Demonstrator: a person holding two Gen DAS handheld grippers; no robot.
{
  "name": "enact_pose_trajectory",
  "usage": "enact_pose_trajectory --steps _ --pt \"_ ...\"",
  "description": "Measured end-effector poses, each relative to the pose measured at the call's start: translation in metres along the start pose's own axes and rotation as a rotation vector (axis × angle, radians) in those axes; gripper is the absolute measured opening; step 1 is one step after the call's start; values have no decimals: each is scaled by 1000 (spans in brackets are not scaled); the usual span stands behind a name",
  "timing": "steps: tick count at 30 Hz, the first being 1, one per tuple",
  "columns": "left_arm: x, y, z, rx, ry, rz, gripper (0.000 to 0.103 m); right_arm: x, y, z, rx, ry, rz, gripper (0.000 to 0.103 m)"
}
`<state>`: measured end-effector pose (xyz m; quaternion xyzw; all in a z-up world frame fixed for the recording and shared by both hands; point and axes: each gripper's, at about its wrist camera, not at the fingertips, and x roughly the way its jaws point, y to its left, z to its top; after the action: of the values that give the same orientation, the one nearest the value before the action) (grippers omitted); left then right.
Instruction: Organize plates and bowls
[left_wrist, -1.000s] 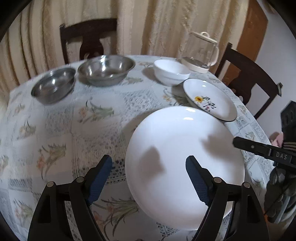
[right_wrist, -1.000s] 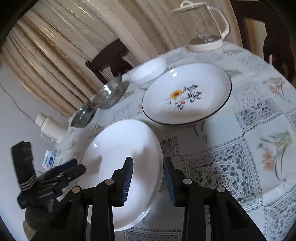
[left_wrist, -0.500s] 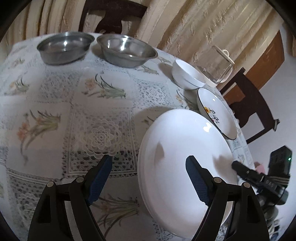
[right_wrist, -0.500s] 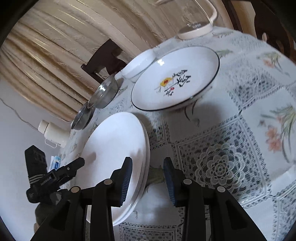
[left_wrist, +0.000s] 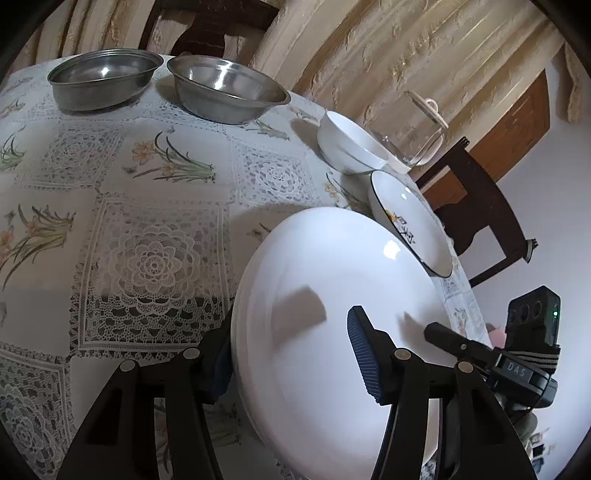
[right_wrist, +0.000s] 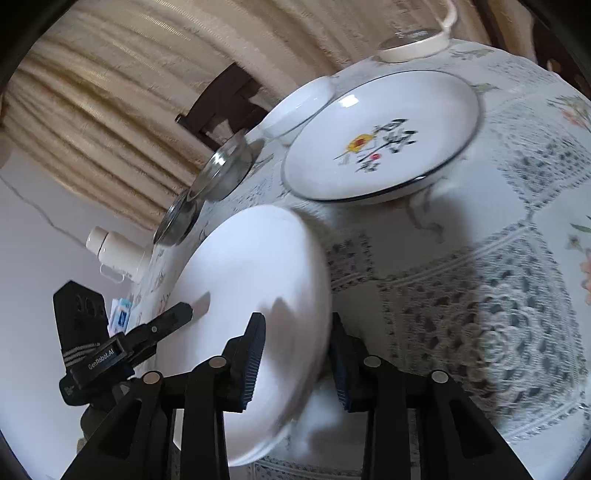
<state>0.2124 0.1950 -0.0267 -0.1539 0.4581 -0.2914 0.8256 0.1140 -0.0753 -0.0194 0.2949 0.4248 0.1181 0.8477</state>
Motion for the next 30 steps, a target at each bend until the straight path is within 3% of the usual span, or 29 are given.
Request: enact_pose_trajectory --steps 5,9,18,30 --pt "-3 0 -6 8 -41 15 57 1 18 -5 -109 -26 -100 36" --pt "-7 3 -8 -25 -59 7 57 3 17 -5 -81 -26 -75 36" --pt "-36 19 -10 -70 -123 63 57 16 46 -12 -126 7 -41 36" --pt "-96 89 -17 -190 -222 142 58 75 123 -20 -225 113 6 36"
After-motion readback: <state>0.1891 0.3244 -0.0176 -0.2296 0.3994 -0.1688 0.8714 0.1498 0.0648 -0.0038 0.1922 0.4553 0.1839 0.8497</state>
